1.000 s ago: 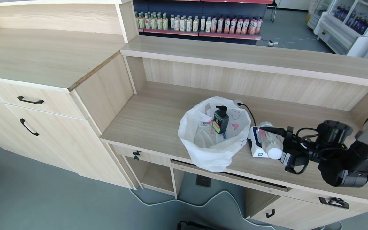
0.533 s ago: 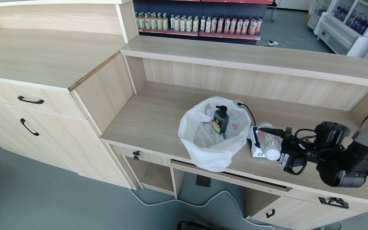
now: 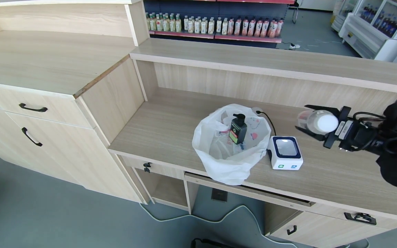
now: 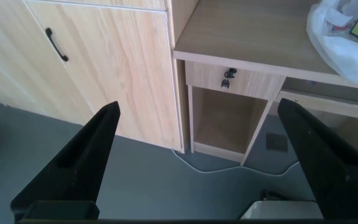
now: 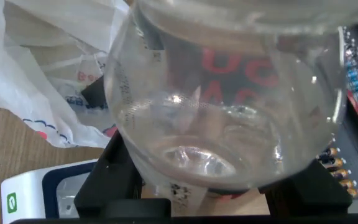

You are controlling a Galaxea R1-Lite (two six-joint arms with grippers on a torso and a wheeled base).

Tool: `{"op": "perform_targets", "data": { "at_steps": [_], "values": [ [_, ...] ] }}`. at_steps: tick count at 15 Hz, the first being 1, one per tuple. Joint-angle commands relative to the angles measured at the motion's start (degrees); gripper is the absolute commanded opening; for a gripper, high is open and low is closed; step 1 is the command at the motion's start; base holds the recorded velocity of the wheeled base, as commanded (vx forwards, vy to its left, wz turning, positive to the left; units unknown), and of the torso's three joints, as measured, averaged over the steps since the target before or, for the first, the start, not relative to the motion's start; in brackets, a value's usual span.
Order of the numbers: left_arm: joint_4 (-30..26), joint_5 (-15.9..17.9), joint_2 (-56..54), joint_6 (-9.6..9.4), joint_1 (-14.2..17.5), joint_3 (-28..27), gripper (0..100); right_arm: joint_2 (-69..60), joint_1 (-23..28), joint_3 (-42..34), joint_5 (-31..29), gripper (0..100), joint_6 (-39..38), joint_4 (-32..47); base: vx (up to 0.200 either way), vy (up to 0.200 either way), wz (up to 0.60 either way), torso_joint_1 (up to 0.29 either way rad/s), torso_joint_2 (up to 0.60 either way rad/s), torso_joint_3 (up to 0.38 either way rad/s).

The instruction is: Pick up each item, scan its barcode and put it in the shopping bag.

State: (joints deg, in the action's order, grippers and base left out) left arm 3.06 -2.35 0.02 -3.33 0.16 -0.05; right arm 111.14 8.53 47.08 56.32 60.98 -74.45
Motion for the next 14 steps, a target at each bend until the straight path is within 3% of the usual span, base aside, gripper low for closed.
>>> {"op": "perform_targets", "data": {
  "at_steps": [1, 4, 6, 7, 8, 9, 11, 14],
  "values": [
    [0.02, -0.02, -0.02, -0.01, 0.02, 0.05, 100, -22.11, 12.38, -5.60, -7.10, 0, -16.15, 6.24, 0.000, 0.000, 0.00, 0.000, 0.00, 0.000],
    [0.02, -0.02, -0.02, -0.01, 0.02, -0.04, 100, -31.34, 23.37, -7.88, -11.94, 0, -26.17, 18.73, 0.000, 0.000, 0.00, 0.000, 0.00, 0.000],
    [0.02, -0.02, -0.02, -0.01, 0.02, -0.04, 100, -33.53, 25.66, -8.14, -17.56, 0, -31.36, 23.56, 0.000, 0.000, 0.00, 0.000, 0.00, 0.000],
    [0.02, -0.02, -0.02, -0.01, 0.02, 0.05, 100, -35.20, 25.22, -9.20, -23.80, 0, -36.28, 25.93, 0.000, 0.000, 0.00, 0.000, 0.00, 0.000],
    [0.02, -0.11, -0.02, -0.01, 0.02, -0.04, 100, -35.20, 25.22, -9.20, -24.06, 0, -36.46, 26.02, 0.000, 0.000, 0.00, 0.000, 0.00, 0.000],
    [0.02, -0.02, -0.02, -0.01, 0.02, -0.04, 100, -35.12, 22.23, -9.64, -30.48, 0, -37.60, 26.55, 0.000, 0.000, 0.00, 0.000, 0.00, 0.000],
    [0.02, -0.02, -0.02, -0.01, 0.02, 0.05, 100, -36.00, 19.50, -10.25, -37.69, 0, -41.20, 27.69, 0.000, 0.000, 0.00, 0.000, 0.00, 0.000],
    [0.02, -0.02, -0.02, -0.01, 0.02, 0.05, 100, -36.96, 16.69, -12.54, -43.49, 0, -41.20, 29.54, 0.000, 0.000, 0.00, 0.000, 0.00, 0.000]
  ]
}}
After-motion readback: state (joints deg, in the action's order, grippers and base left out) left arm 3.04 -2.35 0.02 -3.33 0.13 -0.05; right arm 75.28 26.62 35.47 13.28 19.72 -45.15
